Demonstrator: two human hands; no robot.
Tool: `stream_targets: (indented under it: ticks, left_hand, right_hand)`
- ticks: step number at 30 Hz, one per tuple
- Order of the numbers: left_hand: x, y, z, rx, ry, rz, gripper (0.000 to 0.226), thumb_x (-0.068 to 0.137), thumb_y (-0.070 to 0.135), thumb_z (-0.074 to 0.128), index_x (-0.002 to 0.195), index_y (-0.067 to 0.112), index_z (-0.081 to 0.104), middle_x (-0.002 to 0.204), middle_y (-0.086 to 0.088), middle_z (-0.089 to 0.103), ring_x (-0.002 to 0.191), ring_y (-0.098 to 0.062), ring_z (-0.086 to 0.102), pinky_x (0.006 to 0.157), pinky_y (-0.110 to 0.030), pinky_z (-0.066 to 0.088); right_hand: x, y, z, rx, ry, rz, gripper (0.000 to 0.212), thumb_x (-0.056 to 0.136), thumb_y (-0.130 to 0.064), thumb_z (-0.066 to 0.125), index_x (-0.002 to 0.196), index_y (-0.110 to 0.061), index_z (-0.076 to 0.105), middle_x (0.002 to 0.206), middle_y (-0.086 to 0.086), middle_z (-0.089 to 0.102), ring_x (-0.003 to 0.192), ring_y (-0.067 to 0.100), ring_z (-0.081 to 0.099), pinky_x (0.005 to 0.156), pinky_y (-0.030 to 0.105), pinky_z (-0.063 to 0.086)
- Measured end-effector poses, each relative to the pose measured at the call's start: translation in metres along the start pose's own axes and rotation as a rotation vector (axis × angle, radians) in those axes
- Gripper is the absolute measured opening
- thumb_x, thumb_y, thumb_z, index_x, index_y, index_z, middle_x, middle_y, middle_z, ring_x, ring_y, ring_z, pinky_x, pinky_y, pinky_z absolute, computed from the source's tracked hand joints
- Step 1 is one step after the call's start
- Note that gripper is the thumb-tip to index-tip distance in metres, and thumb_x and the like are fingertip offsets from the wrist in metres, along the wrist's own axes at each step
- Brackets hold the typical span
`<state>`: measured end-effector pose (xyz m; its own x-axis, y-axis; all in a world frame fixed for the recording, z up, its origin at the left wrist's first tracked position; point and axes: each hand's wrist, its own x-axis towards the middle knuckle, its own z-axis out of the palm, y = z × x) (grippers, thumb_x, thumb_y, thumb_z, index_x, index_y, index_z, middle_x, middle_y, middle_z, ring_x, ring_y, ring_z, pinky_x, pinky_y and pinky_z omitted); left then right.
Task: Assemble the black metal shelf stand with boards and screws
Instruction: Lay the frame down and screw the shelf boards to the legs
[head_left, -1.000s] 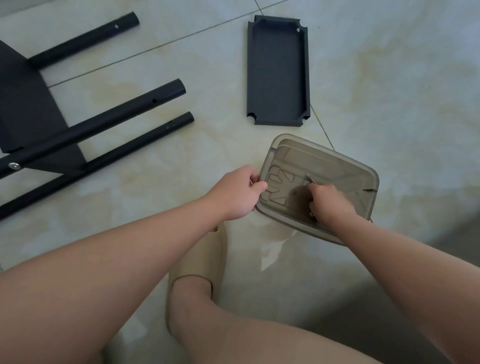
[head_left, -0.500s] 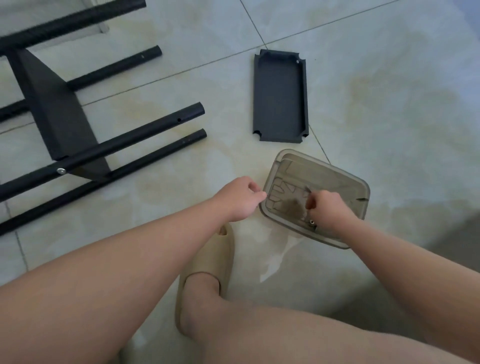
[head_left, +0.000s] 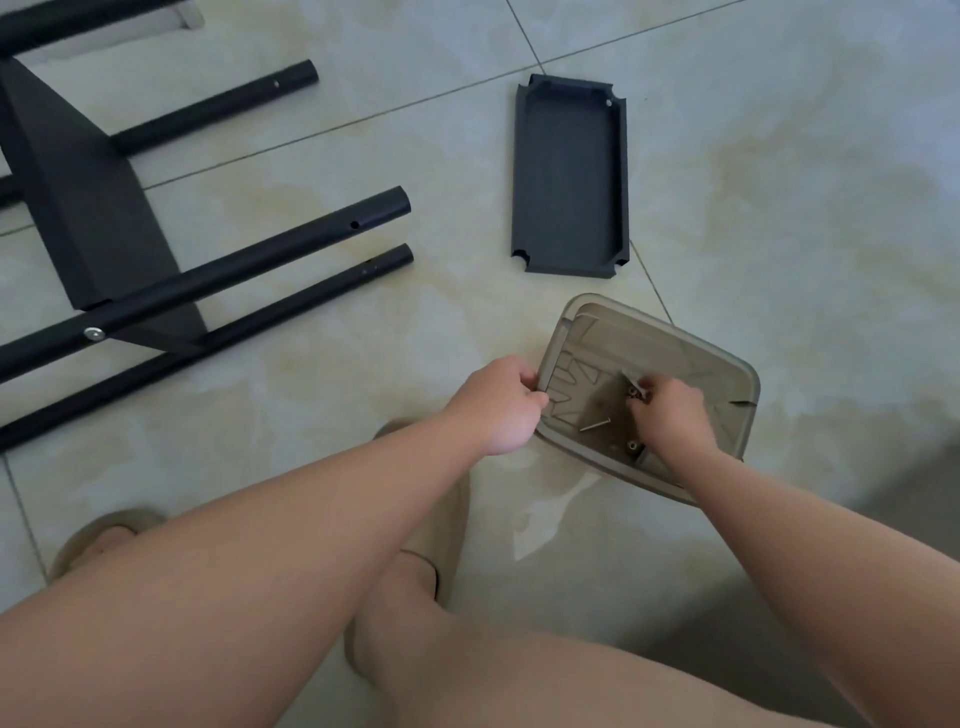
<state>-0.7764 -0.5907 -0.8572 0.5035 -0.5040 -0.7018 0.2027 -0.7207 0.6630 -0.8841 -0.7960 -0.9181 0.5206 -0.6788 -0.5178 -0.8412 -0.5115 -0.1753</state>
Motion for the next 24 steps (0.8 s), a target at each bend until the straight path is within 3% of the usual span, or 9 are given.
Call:
stream_targets:
  ticks: [4,10,14,16,21,24]
  left_hand:
    - [0.003,-0.002,-0.001,0.001,-0.014,0.014,0.009,0.098,0.025,0.056,0.090,0.028,0.052,0.099,-0.005,0.068,0.095,-0.029,0.066,0.073,-0.031,0.046]
    - [0.004,-0.004,-0.003,0.013,-0.033,0.031,0.003,0.098,0.026,0.055,0.096,0.024,0.054,0.097,-0.005,0.067,0.092,-0.029,0.066,0.079,-0.036,0.051]
    - [0.005,-0.004,-0.003,0.004,-0.041,0.037,0.002,0.099,0.025,0.055,0.098,0.024,0.054,0.092,-0.003,0.064,0.092,-0.030,0.066,0.079,-0.035,0.050]
    - [0.005,-0.005,-0.002,0.001,-0.042,0.031,0.002,0.099,0.025,0.055,0.099,0.024,0.054,0.091,-0.003,0.063,0.093,-0.030,0.066,0.079,-0.034,0.050]
    - [0.006,-0.006,-0.001,0.011,-0.034,0.029,0.005,0.099,0.026,0.055,0.102,0.022,0.055,0.093,-0.005,0.065,0.093,-0.029,0.066,0.077,-0.034,0.049]
    - [0.005,-0.005,-0.001,0.010,-0.016,0.021,0.009,0.098,0.029,0.057,0.105,0.023,0.056,0.090,-0.003,0.065,0.091,-0.027,0.065,0.072,-0.031,0.045]
  right_hand:
    - [0.008,-0.002,0.005,0.012,-0.019,-0.017,0.029,0.097,-0.018,0.060,0.125,-0.017,0.067,0.115,0.022,0.065,0.100,0.041,0.064,0.084,0.042,0.054]
    - [0.014,-0.007,0.009,-0.095,-0.009,-0.024,0.015,0.097,-0.020,0.059,0.109,-0.012,0.065,0.101,0.022,0.063,0.091,0.041,0.059,0.071,0.037,0.046]
    - [0.013,-0.012,0.011,-0.216,0.008,-0.065,0.015,0.097,-0.008,0.048,0.105,-0.008,0.060,0.098,0.023,0.061,0.079,0.035,0.049,0.066,0.037,0.043]
    - [0.012,-0.014,0.012,-0.245,0.005,-0.089,0.017,0.096,-0.005,0.045,0.105,-0.007,0.060,0.100,0.024,0.062,0.081,0.038,0.052,0.066,0.038,0.043]
    - [0.006,-0.013,0.007,-0.223,0.029,-0.127,0.019,0.094,-0.004,0.047,0.105,-0.008,0.062,0.101,0.023,0.062,0.081,0.038,0.053,0.067,0.037,0.041]
    - [-0.003,-0.016,0.000,-0.104,0.045,-0.098,0.017,0.095,-0.009,0.049,0.103,-0.011,0.063,0.098,0.021,0.064,0.086,0.039,0.059,0.068,0.039,0.048]
